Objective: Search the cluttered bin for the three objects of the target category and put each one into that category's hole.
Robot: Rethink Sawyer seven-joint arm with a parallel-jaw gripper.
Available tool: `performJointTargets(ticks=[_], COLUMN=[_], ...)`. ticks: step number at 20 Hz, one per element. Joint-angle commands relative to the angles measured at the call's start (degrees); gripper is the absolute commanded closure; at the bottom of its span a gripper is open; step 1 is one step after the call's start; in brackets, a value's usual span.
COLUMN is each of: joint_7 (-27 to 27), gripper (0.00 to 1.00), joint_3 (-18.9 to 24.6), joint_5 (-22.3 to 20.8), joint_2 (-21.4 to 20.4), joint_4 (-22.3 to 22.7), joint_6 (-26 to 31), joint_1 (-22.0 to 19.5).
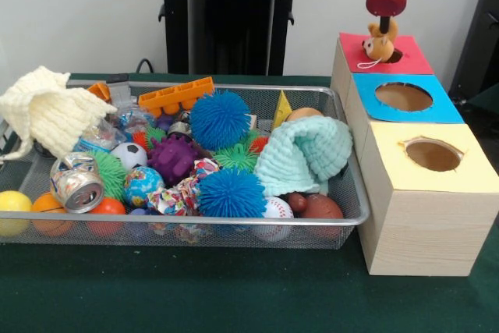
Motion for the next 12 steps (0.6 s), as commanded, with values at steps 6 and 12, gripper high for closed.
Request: performJointTargets(ticks=[6,12], joint_7=[17.5,16.2], gripper=[1.0,1.0], joint_3=[1.3,1.1], joint_5=[5.4,5.9], joint_2=[-0.8,-1.7], joint_4=[6.2,7.6], joint_6=[1.7,0.9], joint_1=[-1.7,-2.6])
